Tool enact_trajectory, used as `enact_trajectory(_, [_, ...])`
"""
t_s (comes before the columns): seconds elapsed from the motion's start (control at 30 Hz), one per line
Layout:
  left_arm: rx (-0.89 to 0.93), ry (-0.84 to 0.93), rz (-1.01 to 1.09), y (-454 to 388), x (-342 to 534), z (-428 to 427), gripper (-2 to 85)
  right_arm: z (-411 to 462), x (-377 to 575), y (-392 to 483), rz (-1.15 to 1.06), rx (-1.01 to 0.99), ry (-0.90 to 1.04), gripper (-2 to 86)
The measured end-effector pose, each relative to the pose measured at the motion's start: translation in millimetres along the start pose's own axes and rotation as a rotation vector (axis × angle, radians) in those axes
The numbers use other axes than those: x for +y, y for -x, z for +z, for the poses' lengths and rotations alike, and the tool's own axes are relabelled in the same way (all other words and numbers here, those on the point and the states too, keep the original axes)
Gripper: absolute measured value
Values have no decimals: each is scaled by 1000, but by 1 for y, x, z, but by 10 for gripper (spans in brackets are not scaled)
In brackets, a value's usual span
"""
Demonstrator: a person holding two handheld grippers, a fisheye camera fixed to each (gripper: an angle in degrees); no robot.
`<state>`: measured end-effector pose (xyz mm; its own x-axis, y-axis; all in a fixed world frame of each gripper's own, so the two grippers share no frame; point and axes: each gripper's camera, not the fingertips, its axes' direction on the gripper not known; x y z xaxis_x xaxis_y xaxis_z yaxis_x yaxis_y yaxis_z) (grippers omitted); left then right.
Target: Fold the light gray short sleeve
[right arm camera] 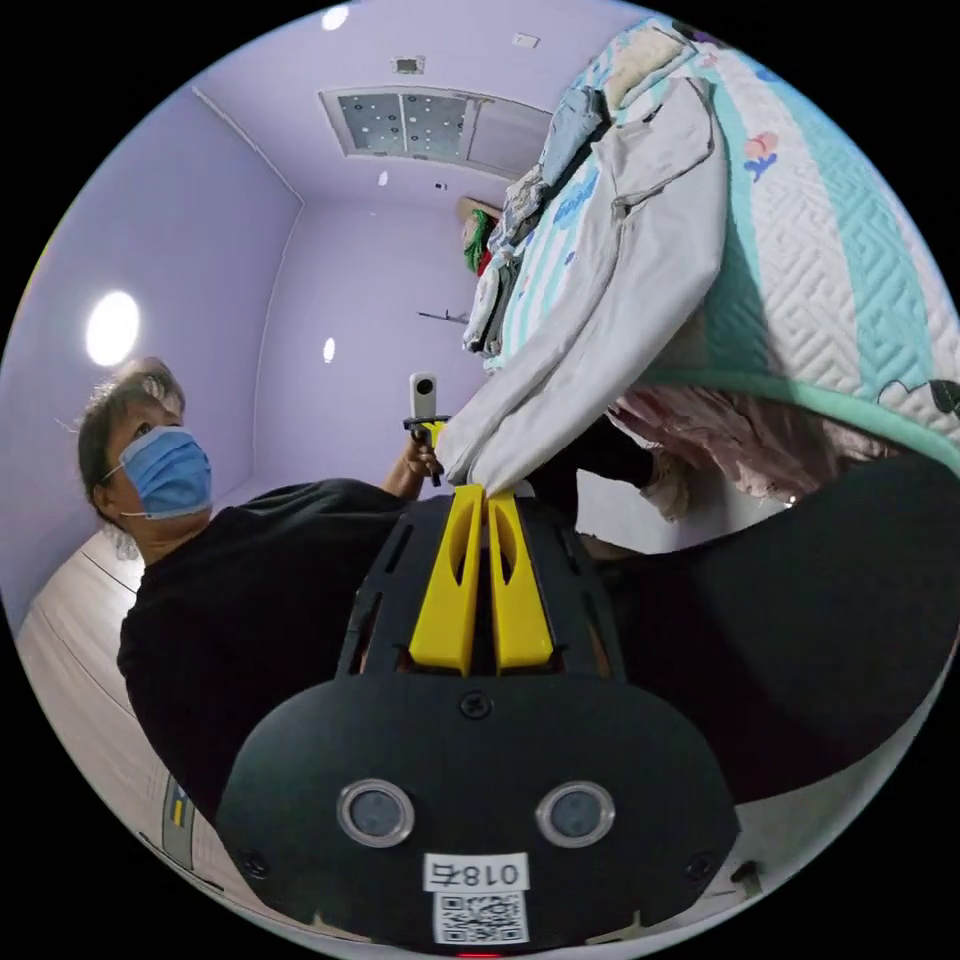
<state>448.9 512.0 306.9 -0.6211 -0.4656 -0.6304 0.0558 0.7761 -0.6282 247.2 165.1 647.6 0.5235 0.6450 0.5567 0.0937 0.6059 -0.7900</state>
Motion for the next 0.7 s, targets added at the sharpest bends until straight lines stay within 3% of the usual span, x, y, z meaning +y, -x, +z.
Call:
enact_trajectory(0.17, [76,-98,43,27,-88,-48,-9,-48,-94,14,-57,-61,-106,-3])
enact_trajectory(0.33, [84,-223,82,89,-248,-121,-9,-107,-227,-4,-77,-80,-259,-4])
enact_trajectory(0.53, [136,-382,-104,231,-386,-147,-8,-148,-367,-96,117,-113,-428,-2])
enact_trajectory(0.7, [135,-413,-233,296,-415,-149,-1,-158,-397,-128,281,-128,-495,4])
